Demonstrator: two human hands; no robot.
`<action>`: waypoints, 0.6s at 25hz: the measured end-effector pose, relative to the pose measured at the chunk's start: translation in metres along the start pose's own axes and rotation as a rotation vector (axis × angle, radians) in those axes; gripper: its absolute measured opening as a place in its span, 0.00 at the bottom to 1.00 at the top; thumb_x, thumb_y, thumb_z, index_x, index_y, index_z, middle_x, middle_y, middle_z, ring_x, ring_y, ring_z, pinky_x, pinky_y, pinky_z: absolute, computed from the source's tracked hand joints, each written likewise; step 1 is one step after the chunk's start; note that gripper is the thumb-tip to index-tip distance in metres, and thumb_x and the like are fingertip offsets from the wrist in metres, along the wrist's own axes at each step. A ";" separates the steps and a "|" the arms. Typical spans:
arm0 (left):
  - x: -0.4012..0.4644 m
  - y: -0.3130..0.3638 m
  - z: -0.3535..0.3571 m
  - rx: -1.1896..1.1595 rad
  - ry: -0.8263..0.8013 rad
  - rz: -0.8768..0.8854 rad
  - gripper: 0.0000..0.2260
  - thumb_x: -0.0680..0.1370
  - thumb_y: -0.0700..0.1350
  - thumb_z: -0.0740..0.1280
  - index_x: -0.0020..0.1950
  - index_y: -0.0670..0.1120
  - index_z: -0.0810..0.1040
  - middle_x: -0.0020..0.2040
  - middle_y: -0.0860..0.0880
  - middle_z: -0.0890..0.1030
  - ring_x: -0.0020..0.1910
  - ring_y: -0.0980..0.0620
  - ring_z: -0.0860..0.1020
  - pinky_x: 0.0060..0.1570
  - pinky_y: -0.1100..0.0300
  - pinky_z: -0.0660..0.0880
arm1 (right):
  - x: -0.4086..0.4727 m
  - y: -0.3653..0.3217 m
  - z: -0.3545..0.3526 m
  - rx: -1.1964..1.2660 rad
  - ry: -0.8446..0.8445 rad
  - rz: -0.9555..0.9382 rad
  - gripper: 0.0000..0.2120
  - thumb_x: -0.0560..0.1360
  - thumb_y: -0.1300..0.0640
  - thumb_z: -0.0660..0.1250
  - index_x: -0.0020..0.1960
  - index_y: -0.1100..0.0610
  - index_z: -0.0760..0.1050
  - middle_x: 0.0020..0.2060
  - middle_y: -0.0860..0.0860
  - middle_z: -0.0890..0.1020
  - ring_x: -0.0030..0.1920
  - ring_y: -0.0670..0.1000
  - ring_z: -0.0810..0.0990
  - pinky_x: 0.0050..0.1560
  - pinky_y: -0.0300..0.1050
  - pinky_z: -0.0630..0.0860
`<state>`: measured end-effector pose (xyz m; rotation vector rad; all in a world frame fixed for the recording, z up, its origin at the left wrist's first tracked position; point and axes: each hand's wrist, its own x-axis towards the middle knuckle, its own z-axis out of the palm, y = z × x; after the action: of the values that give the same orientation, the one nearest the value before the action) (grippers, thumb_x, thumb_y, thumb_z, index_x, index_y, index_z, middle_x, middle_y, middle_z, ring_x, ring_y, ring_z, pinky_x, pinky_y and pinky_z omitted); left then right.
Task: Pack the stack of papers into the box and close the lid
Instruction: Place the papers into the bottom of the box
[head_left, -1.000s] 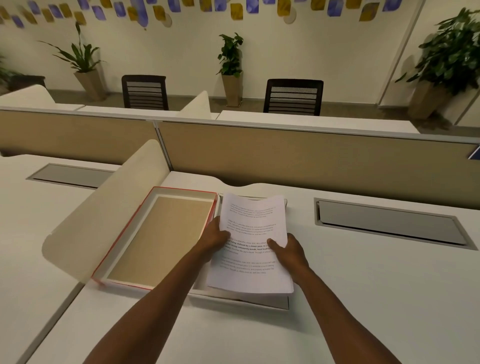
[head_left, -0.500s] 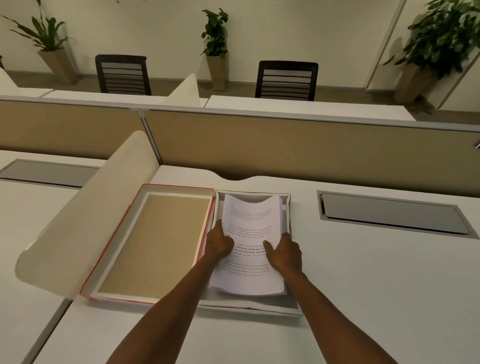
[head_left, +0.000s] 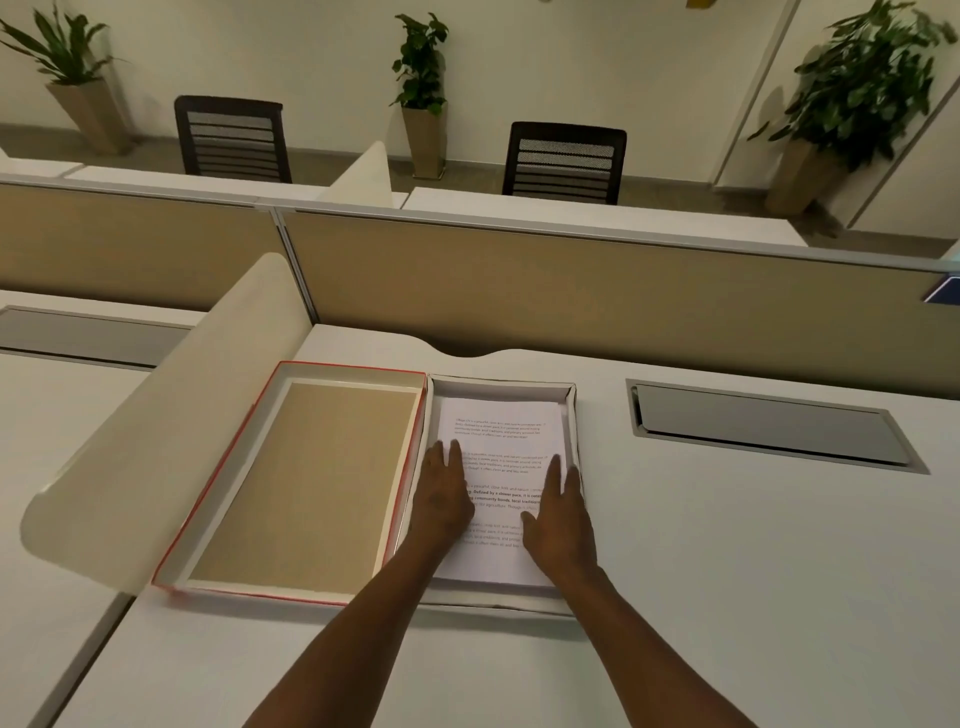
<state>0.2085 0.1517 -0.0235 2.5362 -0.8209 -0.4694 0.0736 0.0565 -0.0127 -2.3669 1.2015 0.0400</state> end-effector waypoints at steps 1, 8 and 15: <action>0.000 0.000 0.001 0.016 -0.006 0.012 0.28 0.83 0.43 0.59 0.82 0.44 0.54 0.83 0.42 0.53 0.82 0.42 0.52 0.80 0.47 0.57 | -0.002 0.002 0.003 -0.095 0.030 -0.044 0.41 0.80 0.45 0.63 0.81 0.52 0.40 0.81 0.56 0.45 0.81 0.58 0.52 0.75 0.50 0.64; -0.008 -0.004 -0.008 0.029 -0.011 0.103 0.25 0.84 0.46 0.57 0.81 0.43 0.58 0.83 0.44 0.54 0.83 0.43 0.49 0.80 0.50 0.52 | -0.012 0.017 0.002 -0.253 0.057 -0.155 0.31 0.81 0.38 0.52 0.78 0.52 0.60 0.80 0.54 0.58 0.81 0.57 0.50 0.79 0.53 0.52; -0.061 -0.060 -0.039 -0.301 0.314 0.028 0.20 0.80 0.46 0.67 0.72 0.46 0.73 0.76 0.45 0.70 0.76 0.45 0.67 0.73 0.54 0.64 | -0.054 -0.014 0.003 0.059 0.083 -0.414 0.28 0.79 0.41 0.61 0.75 0.53 0.67 0.75 0.52 0.69 0.75 0.52 0.65 0.75 0.46 0.61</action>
<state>0.2070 0.2444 -0.0093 2.2389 -0.6159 -0.1622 0.0519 0.1051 0.0031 -2.5360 0.7142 -0.2289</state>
